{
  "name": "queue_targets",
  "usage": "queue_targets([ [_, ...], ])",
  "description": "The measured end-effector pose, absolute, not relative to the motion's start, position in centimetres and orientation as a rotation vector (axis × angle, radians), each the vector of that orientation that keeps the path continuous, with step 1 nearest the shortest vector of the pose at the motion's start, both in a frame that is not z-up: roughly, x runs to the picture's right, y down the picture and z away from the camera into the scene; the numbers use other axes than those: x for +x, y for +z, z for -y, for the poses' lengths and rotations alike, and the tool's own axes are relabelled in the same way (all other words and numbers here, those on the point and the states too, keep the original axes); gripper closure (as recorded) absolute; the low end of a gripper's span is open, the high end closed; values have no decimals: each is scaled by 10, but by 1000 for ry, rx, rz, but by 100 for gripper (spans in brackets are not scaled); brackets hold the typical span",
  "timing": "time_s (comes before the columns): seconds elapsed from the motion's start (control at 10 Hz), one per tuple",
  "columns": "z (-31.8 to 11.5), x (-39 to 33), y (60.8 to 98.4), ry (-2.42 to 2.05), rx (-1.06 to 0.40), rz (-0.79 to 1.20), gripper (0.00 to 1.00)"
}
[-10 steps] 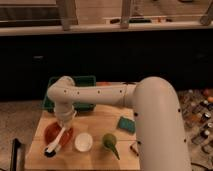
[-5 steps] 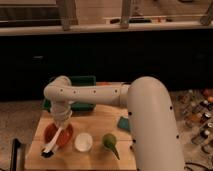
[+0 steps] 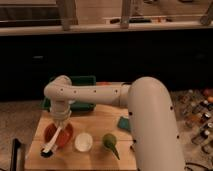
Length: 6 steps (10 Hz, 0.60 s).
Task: Place brush in red bowl
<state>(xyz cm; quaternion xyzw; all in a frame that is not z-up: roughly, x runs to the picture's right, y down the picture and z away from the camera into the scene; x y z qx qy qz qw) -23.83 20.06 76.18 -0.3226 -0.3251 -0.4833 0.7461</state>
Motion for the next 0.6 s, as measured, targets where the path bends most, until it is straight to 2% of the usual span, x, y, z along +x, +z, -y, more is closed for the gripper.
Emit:
queue_targets([
  [0.2, -199, -243, 762, -1065, -702, 718, 20],
  [0.6, -199, -244, 764, -1068, -706, 722, 20],
])
